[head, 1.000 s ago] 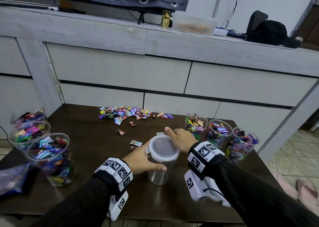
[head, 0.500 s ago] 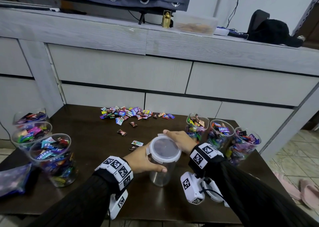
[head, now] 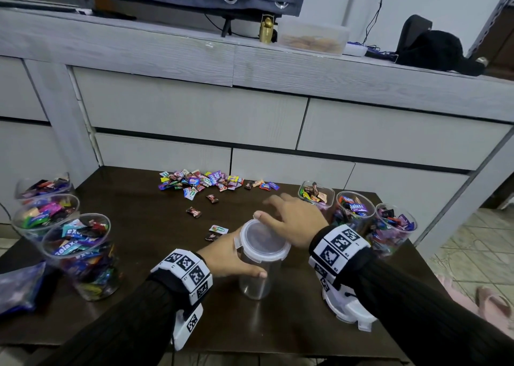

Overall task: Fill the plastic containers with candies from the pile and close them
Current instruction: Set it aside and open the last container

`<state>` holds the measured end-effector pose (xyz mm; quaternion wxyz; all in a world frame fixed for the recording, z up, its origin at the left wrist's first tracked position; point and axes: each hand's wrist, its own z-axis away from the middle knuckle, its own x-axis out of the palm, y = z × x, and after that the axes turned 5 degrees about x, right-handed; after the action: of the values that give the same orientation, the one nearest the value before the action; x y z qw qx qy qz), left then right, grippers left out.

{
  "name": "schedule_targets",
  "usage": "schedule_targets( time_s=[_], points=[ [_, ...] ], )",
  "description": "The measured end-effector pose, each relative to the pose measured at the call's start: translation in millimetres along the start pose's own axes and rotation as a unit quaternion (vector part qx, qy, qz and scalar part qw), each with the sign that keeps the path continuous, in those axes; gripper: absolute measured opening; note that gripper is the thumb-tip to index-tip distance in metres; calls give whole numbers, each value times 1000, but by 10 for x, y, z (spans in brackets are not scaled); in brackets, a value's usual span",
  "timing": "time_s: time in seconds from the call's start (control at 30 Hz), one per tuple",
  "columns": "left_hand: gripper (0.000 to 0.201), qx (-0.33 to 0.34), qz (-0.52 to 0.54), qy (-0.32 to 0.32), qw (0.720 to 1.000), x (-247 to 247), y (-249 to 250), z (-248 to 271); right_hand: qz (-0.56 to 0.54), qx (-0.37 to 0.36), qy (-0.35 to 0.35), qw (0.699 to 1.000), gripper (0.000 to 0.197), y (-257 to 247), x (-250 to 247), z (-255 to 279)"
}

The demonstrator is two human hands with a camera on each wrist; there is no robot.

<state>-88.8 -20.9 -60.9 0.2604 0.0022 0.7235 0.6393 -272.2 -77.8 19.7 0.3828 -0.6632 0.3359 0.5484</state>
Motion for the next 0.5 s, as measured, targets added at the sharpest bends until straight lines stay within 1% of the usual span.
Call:
schedule_targets(
  time_s=[0.07, 0.1, 0.17, 0.23, 0.3, 0.33, 0.43, 0.5],
  points=[
    [88, 4, -2, -3, 1000, -7, 16, -4, -57, -87, -75, 992, 70, -64, -55, 46],
    [86, 2, -3, -4, 1000, -17, 20, -8, -59, -112, -117, 985, 75, -103, -66, 67],
    [82, -10, -4, -7, 1000, -33, 38, -14, -21, -132, -170, 976, 82, -166, -61, 94],
    [81, -15, 0, -6, 1000, -31, 50, -13, -18, -129, -185, 974, 80, -203, -62, 111],
    [83, -11, 7, -4, 1000, -18, 57, -5, -51, -124, -173, 976, 76, -207, -92, 124],
    [83, -10, 5, -4, 1000, -15, 63, -1, -72, -121, -156, 978, 73, -201, -117, 130],
    [85, -13, -2, 0, 1000, -5, 57, 11, -136, -109, -77, 982, 63, -116, -247, 142],
    [88, -9, 20, 8, 1000, 4, 34, 17, -138, -84, -41, 986, 62, 47, -365, 161]
  ],
)
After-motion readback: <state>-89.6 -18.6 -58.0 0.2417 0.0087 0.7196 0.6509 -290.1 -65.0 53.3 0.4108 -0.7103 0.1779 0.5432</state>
